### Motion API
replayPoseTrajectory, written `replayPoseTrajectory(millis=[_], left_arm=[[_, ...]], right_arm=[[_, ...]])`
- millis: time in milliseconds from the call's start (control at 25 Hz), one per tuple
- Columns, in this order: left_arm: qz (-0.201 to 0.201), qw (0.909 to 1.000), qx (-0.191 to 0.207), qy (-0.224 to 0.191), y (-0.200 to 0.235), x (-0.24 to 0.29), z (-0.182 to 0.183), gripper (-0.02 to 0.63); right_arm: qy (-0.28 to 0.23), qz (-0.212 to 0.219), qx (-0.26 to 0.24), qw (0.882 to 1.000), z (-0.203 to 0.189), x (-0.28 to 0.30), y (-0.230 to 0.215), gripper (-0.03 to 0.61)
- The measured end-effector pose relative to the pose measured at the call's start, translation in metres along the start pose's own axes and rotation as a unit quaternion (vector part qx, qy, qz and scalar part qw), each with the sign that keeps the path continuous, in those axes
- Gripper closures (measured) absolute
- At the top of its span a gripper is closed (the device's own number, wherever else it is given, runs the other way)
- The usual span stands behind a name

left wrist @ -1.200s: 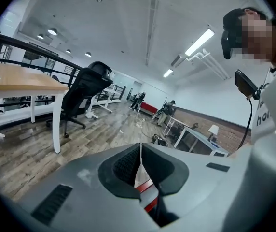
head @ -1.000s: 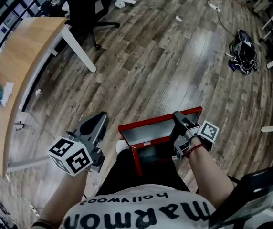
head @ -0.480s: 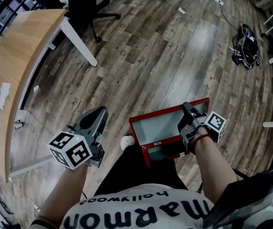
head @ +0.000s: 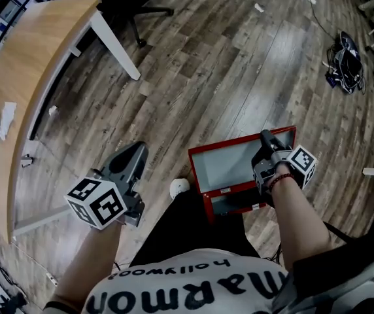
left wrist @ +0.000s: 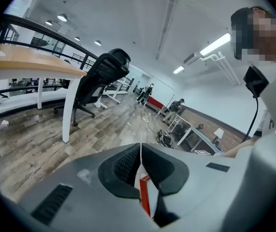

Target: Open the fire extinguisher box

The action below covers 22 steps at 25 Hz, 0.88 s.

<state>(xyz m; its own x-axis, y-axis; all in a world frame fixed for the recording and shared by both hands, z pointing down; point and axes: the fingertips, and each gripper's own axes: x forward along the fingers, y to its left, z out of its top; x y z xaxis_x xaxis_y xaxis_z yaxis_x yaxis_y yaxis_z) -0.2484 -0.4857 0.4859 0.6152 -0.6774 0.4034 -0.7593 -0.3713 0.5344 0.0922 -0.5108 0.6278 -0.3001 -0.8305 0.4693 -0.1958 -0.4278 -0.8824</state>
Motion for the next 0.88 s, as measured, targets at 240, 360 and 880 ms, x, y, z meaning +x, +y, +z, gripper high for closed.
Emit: replayPoseTrajectory(millis=[240, 360, 880], left_arm=[[0.005, 0.9999, -0.013, -0.003, 0.003, -0.008, -0.004, 0.598], [0.008, 0.9998, -0.018, -0.006, 0.003, -0.011, -0.004, 0.598], [-0.01, 0.997, -0.034, -0.069, -0.027, -0.012, 0.023, 0.598]], right_arm=[[0.002, 0.002, -0.017, 1.0, -0.002, -0.001, 0.002, 0.537], [0.012, 0.003, -0.049, 0.999, -0.002, -0.002, 0.003, 0.534], [0.039, 0.026, -0.096, 0.994, 0.004, -0.031, 0.033, 0.376]])
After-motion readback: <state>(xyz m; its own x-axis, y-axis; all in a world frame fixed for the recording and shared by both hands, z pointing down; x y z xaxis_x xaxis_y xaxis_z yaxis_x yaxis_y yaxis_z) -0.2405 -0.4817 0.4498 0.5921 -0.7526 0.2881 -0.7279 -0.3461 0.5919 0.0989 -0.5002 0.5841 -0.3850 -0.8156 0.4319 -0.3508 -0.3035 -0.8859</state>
